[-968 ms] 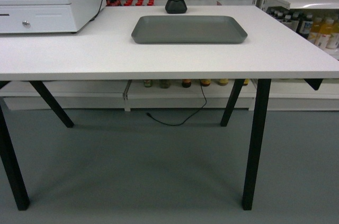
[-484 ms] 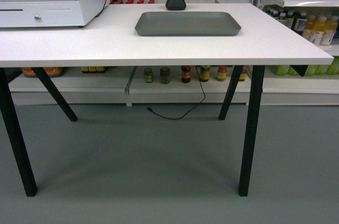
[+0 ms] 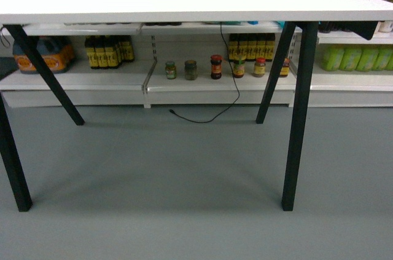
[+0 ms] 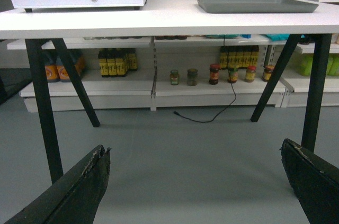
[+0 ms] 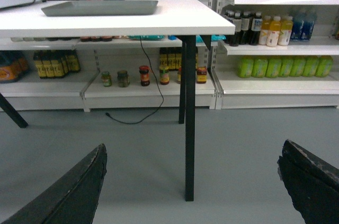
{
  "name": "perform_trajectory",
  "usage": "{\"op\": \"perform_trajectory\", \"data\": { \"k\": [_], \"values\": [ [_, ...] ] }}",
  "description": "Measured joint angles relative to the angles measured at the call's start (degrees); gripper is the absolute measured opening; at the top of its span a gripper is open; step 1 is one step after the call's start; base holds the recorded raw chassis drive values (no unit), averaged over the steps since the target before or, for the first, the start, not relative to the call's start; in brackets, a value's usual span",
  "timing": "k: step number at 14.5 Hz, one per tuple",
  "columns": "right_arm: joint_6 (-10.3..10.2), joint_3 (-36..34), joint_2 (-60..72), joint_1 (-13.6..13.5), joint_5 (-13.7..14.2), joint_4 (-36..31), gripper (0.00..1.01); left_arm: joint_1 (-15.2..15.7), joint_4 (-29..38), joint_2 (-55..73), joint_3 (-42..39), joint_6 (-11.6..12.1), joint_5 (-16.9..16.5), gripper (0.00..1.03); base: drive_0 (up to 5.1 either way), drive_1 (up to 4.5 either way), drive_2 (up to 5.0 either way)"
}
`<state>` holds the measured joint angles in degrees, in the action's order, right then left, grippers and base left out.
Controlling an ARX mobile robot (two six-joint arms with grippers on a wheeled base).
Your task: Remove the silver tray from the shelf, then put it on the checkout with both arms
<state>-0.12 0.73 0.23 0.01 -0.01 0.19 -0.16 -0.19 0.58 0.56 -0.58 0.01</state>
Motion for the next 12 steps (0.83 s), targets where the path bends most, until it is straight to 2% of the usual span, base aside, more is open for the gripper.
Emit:
{"op": "perform_trajectory", "data": {
  "k": [12],
  "values": [
    [0.15,0.0,0.0,0.0,0.0,0.13,0.98,0.0,-0.22,0.0,0.0,0.22,0.0,0.98,0.0,0.0,0.0]
  ]
}}
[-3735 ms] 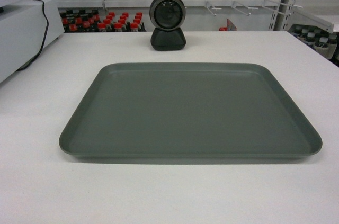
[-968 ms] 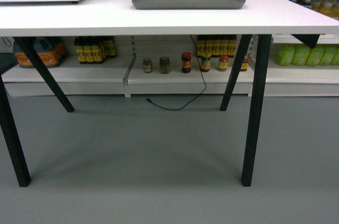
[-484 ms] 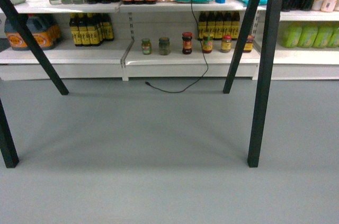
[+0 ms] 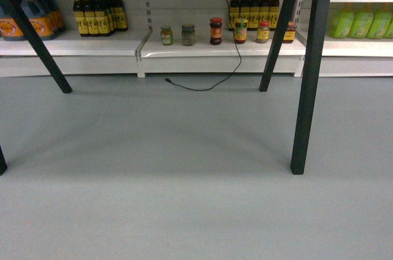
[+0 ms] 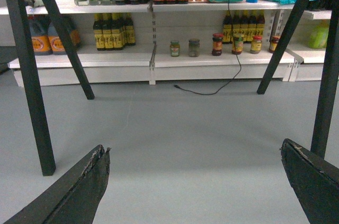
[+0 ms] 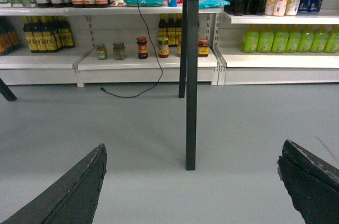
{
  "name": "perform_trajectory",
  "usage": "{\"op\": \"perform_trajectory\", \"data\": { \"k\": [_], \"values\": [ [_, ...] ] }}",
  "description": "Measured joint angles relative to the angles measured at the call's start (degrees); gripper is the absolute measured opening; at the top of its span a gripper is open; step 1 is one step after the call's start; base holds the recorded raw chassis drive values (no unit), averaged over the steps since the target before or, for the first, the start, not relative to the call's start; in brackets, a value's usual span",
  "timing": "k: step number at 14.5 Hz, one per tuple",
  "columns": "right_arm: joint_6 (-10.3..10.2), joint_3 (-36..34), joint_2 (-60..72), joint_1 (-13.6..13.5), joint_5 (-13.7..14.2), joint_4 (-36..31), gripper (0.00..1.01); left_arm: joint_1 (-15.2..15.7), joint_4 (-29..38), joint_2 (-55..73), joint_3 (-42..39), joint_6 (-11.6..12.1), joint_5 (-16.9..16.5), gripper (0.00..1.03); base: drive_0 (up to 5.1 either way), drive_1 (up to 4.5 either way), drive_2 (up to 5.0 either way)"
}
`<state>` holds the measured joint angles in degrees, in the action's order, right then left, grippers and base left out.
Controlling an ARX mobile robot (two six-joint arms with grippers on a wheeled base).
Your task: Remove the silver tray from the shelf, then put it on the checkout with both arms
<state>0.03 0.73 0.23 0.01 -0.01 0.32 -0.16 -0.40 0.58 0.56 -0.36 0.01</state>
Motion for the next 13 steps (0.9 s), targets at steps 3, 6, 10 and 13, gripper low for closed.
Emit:
{"op": "perform_trajectory", "data": {
  "k": [3,6,10,13],
  "values": [
    [0.0,0.0,0.0,0.0,0.0,-0.02,0.98,0.0,0.07,0.0,0.0,0.0,0.0,0.98,0.0,0.0,0.0],
    [0.0,0.0,0.0,0.0,0.0,-0.02,0.98,0.0,0.07,0.0,0.0,0.02,0.0,0.98,0.0,0.0,0.0],
    [0.0,0.0,0.0,0.0,0.0,-0.02,0.98,0.0,0.07,0.0,0.0,0.0,0.0,0.98,0.0,0.0,0.0],
    [0.0,0.0,0.0,0.0,0.0,-0.02,0.98,0.0,0.07,0.0,0.0,0.0,0.0,0.98,0.0,0.0,0.0]
  ]
}}
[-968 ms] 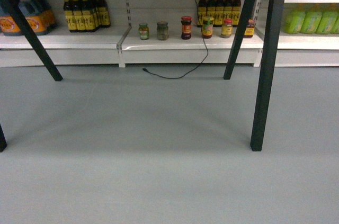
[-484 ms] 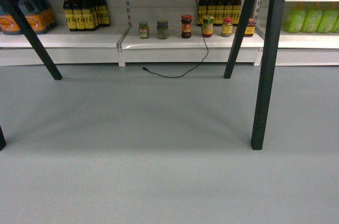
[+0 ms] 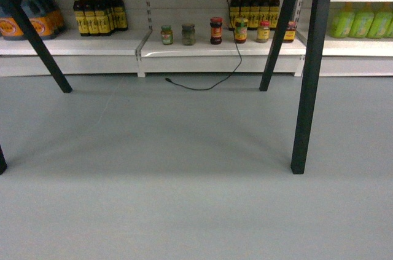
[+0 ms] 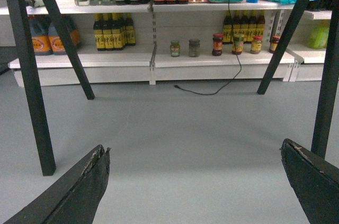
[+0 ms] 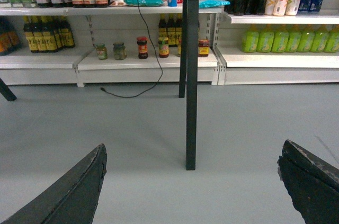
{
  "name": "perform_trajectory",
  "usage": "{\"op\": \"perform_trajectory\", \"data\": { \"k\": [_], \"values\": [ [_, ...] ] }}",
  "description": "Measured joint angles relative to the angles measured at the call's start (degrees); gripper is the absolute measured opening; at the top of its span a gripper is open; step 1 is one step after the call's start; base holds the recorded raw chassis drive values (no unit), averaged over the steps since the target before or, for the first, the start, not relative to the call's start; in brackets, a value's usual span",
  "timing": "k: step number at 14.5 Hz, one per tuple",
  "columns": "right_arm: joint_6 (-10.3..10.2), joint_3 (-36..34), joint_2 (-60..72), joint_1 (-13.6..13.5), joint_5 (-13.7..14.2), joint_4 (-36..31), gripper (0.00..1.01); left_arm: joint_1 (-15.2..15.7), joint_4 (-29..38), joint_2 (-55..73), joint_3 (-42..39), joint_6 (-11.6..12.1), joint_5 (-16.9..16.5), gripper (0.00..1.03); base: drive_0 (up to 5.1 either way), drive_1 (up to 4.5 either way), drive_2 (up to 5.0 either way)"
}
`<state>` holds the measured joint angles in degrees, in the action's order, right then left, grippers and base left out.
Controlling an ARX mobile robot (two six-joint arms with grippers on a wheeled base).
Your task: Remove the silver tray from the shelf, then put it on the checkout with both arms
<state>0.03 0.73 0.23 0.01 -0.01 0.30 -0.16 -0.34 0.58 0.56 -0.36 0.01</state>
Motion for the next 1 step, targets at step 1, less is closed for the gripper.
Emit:
{"op": "perform_trajectory", "data": {
  "k": [1],
  "values": [
    [0.0,0.0,0.0,0.0,0.0,0.0,0.98,0.0,0.0,0.0,0.0,0.0,0.0,0.98,0.0,0.0,0.0]
  ]
}}
